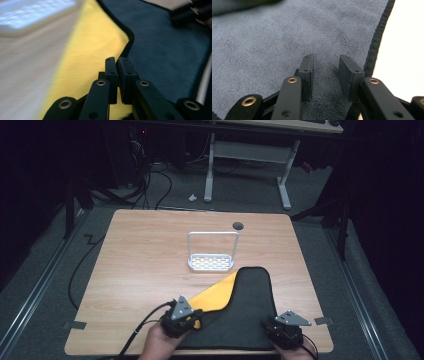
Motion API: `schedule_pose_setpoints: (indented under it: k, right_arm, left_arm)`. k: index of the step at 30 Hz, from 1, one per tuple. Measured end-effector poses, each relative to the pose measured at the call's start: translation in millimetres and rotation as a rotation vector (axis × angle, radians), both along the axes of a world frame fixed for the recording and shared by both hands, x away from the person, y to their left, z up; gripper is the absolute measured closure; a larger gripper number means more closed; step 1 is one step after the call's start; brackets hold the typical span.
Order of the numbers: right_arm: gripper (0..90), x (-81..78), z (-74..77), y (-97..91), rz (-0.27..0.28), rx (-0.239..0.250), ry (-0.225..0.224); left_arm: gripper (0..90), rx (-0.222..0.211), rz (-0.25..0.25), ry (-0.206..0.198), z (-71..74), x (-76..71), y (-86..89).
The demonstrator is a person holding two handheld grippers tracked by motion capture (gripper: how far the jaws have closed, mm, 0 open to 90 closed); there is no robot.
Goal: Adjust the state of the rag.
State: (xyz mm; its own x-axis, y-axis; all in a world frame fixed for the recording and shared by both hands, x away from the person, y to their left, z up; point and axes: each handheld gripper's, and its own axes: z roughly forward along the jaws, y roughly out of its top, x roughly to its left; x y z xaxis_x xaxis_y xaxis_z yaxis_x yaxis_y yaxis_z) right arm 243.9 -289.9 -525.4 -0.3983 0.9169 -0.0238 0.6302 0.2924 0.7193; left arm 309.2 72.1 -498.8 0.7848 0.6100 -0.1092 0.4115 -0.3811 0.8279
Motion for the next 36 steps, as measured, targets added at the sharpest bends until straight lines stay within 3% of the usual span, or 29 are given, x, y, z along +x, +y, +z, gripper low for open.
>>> schedule_pose_setpoints:
  k: [4,9,12,16,18,22,34,36]
  right_arm:
    - [65.8,-0.7,0.1,0.0,-0.001,0.001,0.001]
    - [65.8,-6.7,0.5,-1.3,-0.005,0.005,0.006]
    - [65.8,-9.1,1.1,-1.4,-0.006,0.005,0.011]
    - [65.8,-10.3,1.1,-1.9,-0.005,0.005,0.011]
    - [65.8,-10.4,1.2,-2.4,-0.006,0.004,0.011]
    - [65.8,-10.2,1.1,-2.6,-0.006,0.008,0.012]
    - [65.6,-9.7,0.6,-0.8,-0.015,0.001,0.006]
    - [65.6,-9.6,0.4,-0.7,-0.017,0.003,0.005]
  left_arm:
    - [86.3,-0.031,0.1,-0.006,9.8,26.8,34.4]
    - [86.3,-0.005,0.18,-0.006,14.3,62.0,65.1]
    - [86.2,0.006,0.227,0.023,7.1,82.1,76.5]
    - [86.0,0.053,0.268,0.071,-11.9,102.2,85.0]
    - [85.4,0.073,0.283,0.092,-20.3,107.5,85.7]
    - [82.6,0.104,0.292,0.092,-28.4,112.9,84.9]
    - [87.2,0.071,0.303,0.094,-35.9,121.6,82.8]
    - [88.4,0.083,0.296,0.097,-35.1,123.9,81.1]
